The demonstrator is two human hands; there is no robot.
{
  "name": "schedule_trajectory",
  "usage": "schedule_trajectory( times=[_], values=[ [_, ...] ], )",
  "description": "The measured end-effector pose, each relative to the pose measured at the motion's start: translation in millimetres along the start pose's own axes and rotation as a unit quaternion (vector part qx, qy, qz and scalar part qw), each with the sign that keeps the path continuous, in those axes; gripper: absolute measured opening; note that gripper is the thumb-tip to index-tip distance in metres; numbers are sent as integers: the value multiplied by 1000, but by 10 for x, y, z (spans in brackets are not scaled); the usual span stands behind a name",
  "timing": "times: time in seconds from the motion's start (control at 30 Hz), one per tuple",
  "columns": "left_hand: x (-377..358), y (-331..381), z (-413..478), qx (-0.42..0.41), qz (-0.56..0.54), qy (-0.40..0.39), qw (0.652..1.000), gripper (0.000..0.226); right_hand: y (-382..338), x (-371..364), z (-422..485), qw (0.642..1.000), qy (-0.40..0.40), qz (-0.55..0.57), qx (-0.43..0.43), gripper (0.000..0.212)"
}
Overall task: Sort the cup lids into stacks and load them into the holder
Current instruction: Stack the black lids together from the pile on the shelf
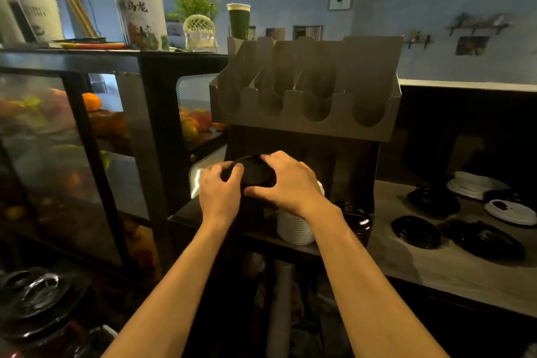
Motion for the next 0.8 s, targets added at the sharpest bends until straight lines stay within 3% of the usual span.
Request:
schedule_trajectory(
  times=[0.17, 0.37, 0.8],
  values=[
    [-39, -288, 65, 65, -33, -38, 997, 43, -85, -205, 98, 995, -57, -75, -24, 78],
    [-117, -532, 114, 134, -96, -85, 983, 40, -102, -362, 168, 982, -120, -141, -30, 69],
    [-174, -617, 98, 109, -85, -74, 988, 34, -110, -433, 265, 961, -170, -214, -29, 69]
  ],
)
Point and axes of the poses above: each hand's wrist, its own z-axis towards the middle knuckle, its own x-axis out of the back of the hand, y = z × x, the point moved 7 cm from there along z, towards the middle knuckle, and after that the axes turned 4 degrees about z, right-handed, at the moved point
